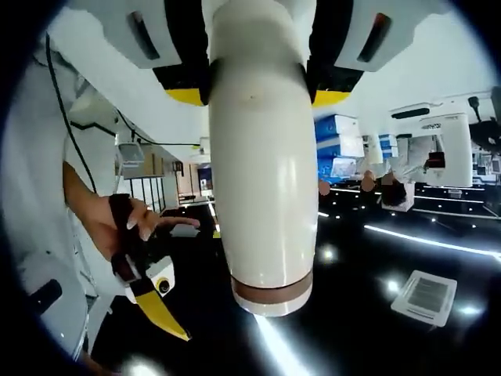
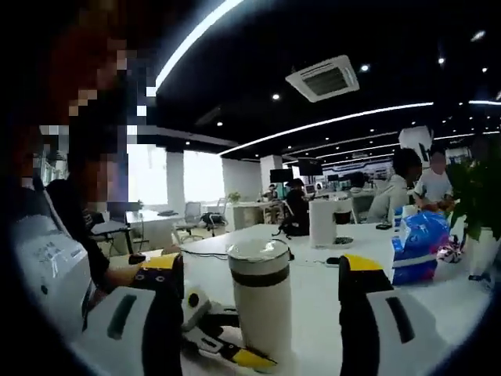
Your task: Grasp the water cup twist off the cup lid place the cup lid on the table
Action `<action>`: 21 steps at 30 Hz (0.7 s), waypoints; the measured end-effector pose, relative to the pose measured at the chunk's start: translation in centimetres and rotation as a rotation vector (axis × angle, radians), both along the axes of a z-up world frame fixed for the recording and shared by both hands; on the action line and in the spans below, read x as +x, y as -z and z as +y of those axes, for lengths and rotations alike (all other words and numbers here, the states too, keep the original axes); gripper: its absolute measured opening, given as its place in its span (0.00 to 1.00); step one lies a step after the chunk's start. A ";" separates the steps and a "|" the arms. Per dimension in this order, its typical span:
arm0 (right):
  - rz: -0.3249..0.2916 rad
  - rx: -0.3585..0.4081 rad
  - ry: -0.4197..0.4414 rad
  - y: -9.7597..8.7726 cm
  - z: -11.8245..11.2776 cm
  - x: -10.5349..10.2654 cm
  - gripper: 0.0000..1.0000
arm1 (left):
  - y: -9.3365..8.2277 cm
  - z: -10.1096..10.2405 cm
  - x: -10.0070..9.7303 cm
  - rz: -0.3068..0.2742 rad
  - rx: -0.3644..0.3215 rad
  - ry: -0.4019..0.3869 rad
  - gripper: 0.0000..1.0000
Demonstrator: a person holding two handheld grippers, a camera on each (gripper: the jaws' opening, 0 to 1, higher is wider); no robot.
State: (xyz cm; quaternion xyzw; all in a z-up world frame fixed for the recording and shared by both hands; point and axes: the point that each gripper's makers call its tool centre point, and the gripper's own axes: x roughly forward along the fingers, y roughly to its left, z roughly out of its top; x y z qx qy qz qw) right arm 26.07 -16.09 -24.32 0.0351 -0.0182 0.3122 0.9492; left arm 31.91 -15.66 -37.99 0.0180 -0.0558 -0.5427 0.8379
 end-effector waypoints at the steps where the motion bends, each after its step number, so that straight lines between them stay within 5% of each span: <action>1: 0.001 -0.006 -0.004 0.3 0.5 -0.4 0.83 | 0.0 0.0 0.0 0.001 0.000 0.000 0.50; 9: 0.009 -0.058 0.069 1.8 1.8 -1.2 0.81 | 0.0 0.0 0.0 0.001 0.000 0.000 0.50; 21: -0.022 -0.024 0.074 0.2 2.3 2.2 0.81 | -0.1 0.1 0.1 0.000 0.001 -0.001 0.50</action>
